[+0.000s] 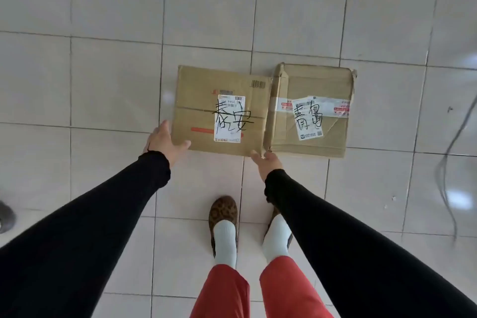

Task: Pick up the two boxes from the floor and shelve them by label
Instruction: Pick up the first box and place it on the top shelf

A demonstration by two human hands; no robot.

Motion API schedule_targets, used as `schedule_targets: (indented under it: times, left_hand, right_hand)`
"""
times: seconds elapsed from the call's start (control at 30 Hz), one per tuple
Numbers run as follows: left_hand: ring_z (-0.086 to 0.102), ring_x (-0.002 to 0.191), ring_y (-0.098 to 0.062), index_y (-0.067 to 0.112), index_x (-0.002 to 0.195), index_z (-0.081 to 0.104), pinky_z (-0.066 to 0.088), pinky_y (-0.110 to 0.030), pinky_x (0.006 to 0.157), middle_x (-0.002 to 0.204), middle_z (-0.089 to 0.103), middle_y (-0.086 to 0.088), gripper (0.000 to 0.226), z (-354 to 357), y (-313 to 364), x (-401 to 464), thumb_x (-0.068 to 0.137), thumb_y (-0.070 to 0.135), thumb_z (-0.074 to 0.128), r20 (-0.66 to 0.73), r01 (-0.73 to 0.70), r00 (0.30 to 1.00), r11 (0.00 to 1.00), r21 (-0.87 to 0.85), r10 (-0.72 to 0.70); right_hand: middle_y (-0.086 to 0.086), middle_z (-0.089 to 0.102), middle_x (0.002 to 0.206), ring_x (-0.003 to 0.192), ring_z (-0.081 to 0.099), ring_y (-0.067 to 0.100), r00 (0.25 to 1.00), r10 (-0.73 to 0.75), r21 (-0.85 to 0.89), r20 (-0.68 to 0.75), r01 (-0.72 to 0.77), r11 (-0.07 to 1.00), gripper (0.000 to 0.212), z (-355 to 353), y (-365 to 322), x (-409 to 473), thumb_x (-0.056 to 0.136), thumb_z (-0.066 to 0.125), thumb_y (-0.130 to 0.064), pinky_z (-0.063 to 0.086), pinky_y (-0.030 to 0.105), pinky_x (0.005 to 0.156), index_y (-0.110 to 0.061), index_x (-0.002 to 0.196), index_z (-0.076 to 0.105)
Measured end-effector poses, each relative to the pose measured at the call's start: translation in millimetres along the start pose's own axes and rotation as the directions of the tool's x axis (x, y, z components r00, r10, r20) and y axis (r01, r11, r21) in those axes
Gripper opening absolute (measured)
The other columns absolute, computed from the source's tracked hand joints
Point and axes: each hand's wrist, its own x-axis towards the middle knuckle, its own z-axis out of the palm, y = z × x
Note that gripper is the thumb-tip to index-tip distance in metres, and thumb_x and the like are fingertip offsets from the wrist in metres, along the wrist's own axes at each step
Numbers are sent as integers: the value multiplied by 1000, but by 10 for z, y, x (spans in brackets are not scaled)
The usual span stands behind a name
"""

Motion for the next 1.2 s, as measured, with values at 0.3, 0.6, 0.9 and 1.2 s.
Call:
schedule_targets:
  times: [0.3, 0.6, 0.9, 1.2]
  left_hand:
    - [58, 128, -25, 25, 144, 45, 44, -49, 112, 136, 62, 6, 83, 430, -457, 497, 79, 75, 60, 57, 41, 998, 938, -343, -22]
    - [62, 117, -25, 20, 131, 54, 50, -46, 104, 124, 66, 4, 65, 273, -468, 226, 84, 63, 69, -53, 19, 998, 911, -413, -44]
    - [65, 111, -14, 29, 125, 52, 52, -40, 99, 115, 67, 14, 57, -612, 143, -726, 82, 55, 77, -81, -49, 997, 747, -663, -8]
    - [61, 116, -14, 16, 129, 59, 43, -26, 90, 126, 67, 3, 50, -2171, 1447, -2143, 97, 54, 59, -157, -201, 980, 595, -778, 125]
  right_hand:
    - [1, 32, 157, 142, 32, 27, 989, -13, 509, 146, -64, 858, 102, 322, 196, 609, 75, 73, -56, 33, 49, 111, -31, 154, 13]
    - [2, 36, 150, 136, 35, 21, 983, -114, 558, 146, 14, 830, 100, 347, 238, 364, 78, 76, -46, 28, 44, 114, -31, 153, 12]
    - [-12, 51, 124, 120, 48, 16, 966, -246, 521, 77, 171, 836, 97, -291, -513, -836, 66, 80, -56, 32, 41, 109, -25, 143, 29]
    - [-12, 54, 108, 105, 53, 15, 906, -417, 511, -75, 394, 764, 69, -1384, -1744, -2765, 73, 75, -57, 37, 43, 103, -26, 121, 36]
